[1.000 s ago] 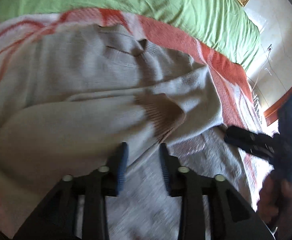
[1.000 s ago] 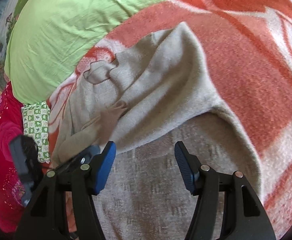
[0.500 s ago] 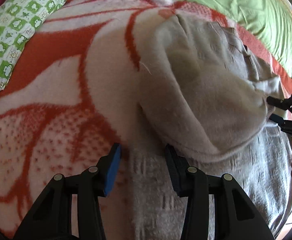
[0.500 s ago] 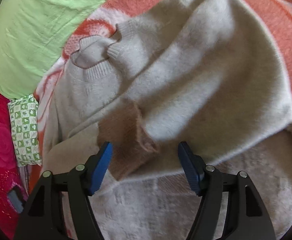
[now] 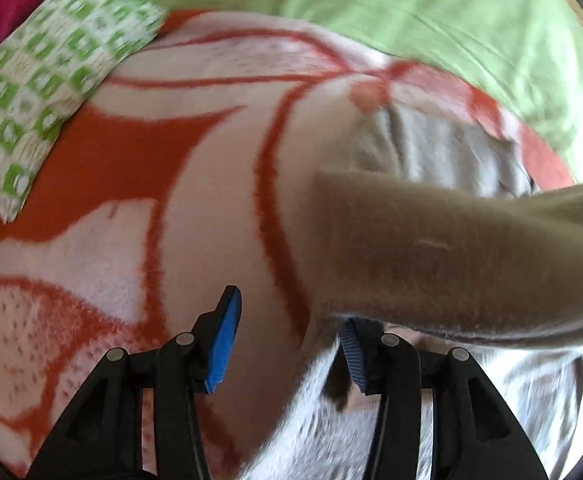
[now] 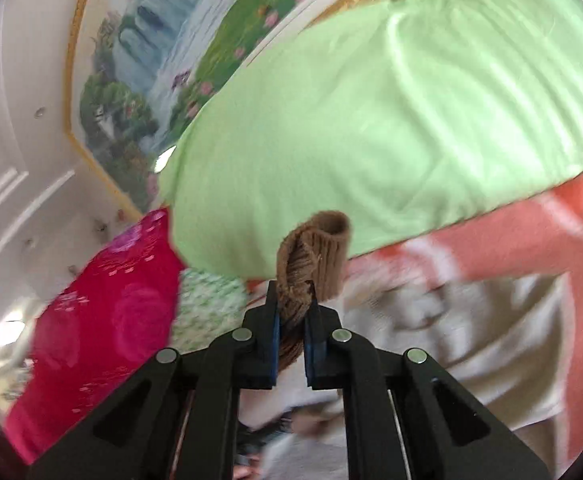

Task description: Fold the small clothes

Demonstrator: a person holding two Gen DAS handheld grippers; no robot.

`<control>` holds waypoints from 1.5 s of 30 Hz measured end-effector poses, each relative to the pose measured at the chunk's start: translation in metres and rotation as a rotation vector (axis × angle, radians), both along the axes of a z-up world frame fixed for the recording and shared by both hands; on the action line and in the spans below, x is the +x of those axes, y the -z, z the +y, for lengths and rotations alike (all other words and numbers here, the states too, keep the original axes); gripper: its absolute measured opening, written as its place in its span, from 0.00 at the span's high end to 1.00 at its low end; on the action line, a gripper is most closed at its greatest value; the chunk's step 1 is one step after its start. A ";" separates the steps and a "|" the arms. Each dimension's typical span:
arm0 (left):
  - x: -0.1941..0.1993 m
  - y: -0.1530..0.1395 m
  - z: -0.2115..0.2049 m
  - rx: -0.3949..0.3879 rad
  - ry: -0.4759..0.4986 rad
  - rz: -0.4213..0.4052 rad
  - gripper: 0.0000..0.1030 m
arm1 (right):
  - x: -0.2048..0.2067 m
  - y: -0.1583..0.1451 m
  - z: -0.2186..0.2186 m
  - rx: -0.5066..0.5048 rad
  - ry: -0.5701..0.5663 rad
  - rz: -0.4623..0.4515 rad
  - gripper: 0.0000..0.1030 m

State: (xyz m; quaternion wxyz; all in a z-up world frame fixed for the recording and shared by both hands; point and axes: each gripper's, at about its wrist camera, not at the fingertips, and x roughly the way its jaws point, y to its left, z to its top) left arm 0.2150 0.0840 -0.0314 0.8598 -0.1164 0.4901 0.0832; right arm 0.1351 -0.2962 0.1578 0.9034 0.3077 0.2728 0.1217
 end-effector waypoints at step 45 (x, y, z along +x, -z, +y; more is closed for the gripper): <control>-0.049 -0.034 -0.014 -0.271 0.096 -0.096 0.51 | 0.145 0.143 0.130 -0.026 -0.468 0.356 0.53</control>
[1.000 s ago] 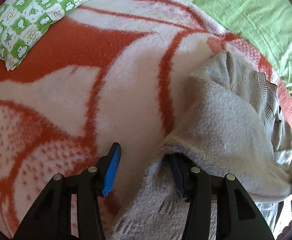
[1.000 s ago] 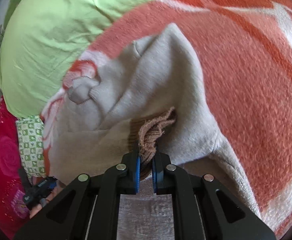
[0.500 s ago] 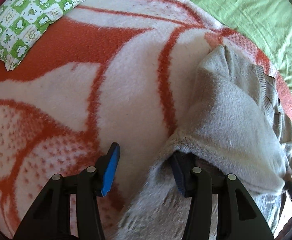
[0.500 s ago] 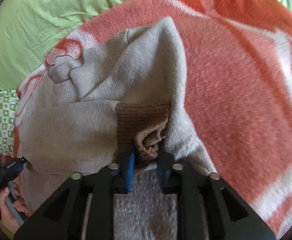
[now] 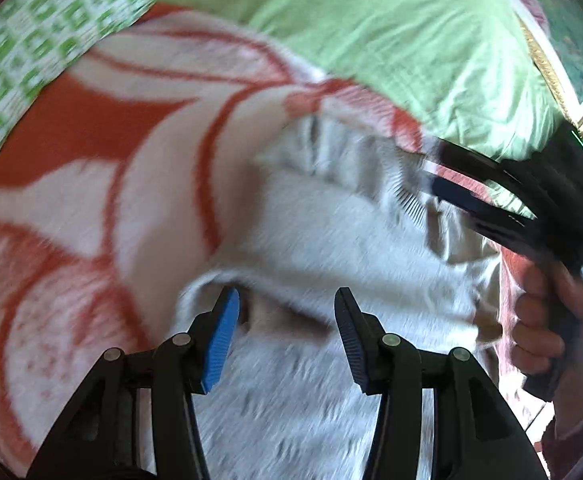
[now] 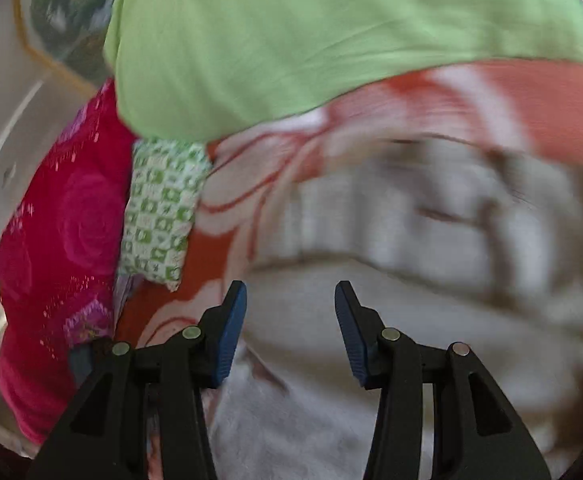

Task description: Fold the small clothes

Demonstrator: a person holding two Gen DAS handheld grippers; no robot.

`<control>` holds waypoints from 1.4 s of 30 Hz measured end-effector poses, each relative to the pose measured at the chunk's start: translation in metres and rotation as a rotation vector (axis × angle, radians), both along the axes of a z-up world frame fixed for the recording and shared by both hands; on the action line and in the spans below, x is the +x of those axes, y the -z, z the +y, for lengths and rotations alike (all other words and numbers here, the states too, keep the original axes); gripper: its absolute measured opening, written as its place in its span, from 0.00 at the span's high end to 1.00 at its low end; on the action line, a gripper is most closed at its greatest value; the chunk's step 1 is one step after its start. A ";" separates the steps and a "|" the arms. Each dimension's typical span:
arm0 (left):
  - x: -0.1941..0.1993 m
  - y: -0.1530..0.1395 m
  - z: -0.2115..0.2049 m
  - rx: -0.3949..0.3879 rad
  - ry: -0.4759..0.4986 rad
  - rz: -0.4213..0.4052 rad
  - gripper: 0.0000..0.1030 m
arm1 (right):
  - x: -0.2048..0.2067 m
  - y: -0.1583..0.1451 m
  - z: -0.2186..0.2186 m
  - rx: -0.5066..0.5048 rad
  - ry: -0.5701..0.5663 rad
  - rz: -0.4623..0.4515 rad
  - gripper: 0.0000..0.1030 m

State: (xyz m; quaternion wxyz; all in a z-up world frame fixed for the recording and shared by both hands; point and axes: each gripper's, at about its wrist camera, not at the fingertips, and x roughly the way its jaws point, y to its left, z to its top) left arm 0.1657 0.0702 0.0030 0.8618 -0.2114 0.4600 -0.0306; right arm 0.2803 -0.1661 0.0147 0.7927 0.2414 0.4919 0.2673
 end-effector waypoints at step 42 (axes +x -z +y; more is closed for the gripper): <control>0.065 -0.015 0.015 0.030 0.126 -0.009 0.27 | 0.004 0.012 -0.141 -0.457 0.039 -0.089 0.43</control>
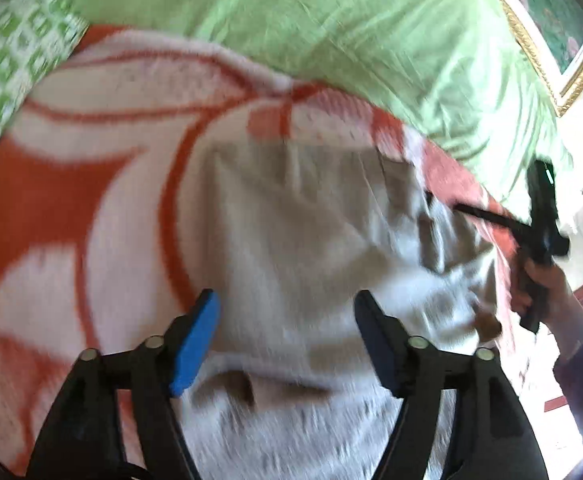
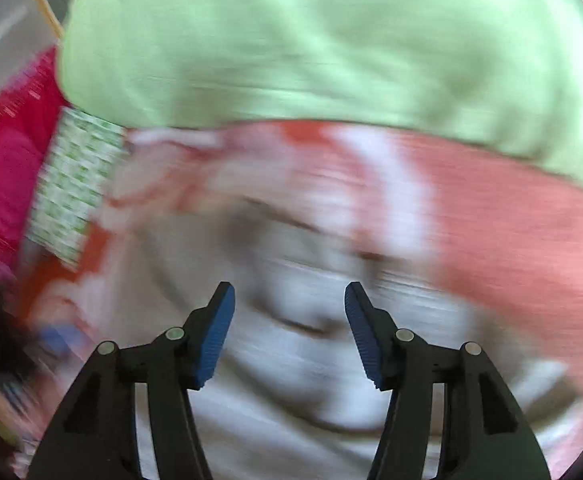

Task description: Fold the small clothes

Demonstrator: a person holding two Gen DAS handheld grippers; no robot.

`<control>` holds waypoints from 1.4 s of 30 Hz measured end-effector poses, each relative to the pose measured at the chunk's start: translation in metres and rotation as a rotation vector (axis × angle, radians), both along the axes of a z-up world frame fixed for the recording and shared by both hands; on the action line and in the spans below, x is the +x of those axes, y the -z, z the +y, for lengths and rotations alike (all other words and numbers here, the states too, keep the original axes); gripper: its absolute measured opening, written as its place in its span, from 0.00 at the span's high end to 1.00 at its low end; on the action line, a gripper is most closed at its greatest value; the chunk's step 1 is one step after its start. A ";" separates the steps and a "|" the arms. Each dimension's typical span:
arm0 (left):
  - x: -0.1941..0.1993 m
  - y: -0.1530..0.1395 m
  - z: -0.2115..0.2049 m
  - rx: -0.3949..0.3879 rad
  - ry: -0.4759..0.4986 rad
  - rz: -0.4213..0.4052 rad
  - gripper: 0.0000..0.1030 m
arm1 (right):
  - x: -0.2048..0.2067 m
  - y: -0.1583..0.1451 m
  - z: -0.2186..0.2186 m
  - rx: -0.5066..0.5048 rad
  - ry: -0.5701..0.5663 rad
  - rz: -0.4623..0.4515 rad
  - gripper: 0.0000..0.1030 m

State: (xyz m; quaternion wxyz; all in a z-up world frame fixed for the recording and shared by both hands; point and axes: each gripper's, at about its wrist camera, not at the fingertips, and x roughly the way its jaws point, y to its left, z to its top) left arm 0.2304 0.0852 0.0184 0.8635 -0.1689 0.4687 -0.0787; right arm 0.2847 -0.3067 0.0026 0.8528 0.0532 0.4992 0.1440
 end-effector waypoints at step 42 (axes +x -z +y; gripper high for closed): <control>-0.138 0.034 -0.028 0.143 0.024 0.191 0.24 | -0.243 -0.014 0.007 0.114 0.380 -0.007 0.42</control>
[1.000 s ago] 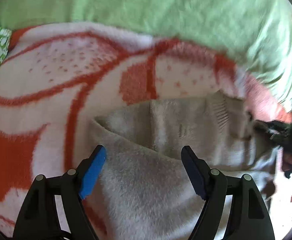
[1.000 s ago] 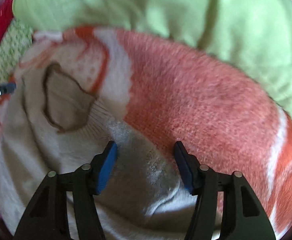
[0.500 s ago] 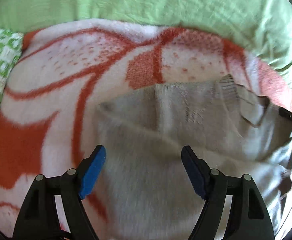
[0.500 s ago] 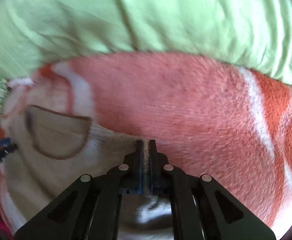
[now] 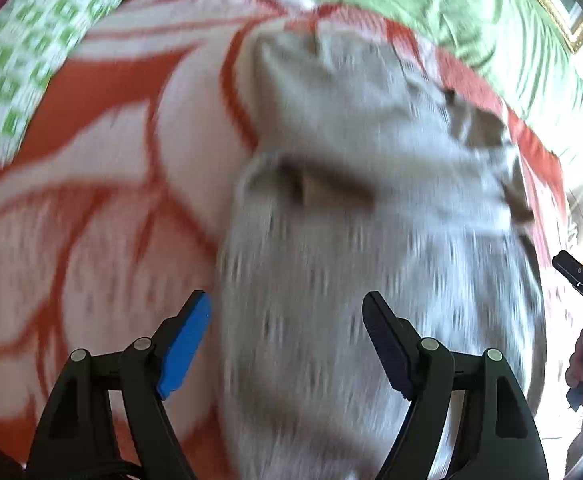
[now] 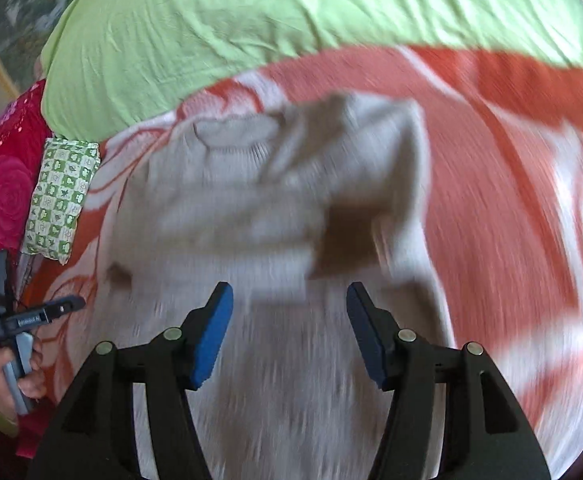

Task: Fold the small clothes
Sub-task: 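Move both tools to the brown ribbed hem and grasp it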

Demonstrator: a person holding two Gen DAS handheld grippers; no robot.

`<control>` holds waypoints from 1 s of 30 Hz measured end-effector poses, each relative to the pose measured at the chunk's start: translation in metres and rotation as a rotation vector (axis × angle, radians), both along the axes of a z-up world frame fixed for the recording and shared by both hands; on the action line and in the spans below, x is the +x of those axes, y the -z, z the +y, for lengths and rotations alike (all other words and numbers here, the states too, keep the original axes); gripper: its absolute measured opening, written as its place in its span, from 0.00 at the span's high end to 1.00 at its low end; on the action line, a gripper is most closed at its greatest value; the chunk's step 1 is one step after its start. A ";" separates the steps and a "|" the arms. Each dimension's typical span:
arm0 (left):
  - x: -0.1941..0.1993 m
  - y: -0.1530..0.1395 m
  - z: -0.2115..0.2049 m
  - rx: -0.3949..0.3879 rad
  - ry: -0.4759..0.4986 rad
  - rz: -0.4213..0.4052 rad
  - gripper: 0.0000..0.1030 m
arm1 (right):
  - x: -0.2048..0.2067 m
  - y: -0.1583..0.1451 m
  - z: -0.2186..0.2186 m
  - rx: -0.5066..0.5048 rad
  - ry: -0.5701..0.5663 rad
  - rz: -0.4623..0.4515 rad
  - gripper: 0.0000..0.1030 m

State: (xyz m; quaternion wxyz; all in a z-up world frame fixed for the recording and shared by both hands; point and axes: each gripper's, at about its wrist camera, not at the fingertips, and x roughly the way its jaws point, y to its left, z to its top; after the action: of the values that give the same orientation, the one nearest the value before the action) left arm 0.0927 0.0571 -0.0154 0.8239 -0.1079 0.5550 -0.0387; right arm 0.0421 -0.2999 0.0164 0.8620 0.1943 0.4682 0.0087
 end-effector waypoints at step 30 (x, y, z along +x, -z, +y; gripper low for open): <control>-0.171 0.049 -0.014 -0.184 0.189 0.177 0.22 | -0.234 0.015 -0.009 0.081 0.271 0.037 0.42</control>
State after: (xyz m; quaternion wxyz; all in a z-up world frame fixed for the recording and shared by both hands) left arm -0.0782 0.0429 -0.0645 0.7509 -0.1329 0.6275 -0.1571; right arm -0.1922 -0.3092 0.0017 0.8380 0.2905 0.4525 -0.0924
